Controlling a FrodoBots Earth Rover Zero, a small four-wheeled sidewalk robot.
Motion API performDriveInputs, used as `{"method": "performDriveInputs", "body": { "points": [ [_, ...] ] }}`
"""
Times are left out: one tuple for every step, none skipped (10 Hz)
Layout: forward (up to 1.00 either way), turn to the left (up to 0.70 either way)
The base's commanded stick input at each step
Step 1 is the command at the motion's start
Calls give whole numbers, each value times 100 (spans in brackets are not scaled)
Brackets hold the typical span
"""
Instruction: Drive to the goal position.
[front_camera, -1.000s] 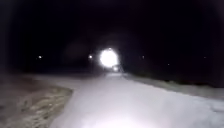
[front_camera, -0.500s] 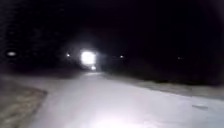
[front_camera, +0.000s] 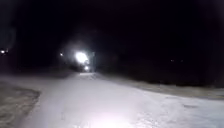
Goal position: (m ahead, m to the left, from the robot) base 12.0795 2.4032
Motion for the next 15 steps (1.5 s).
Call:
{"method": "performDriveInputs", "body": {
  "points": [
    [70,35],
    [70,35],
    [70,35],
    [70,35],
    [70,35],
    [70,35],
    [70,33],
    [70,14],
    [70,0],
    [70,0],
    [70,0],
    [70,0],
    [70,-1],
    [70,-17],
    [70,-35]
  ]
}}
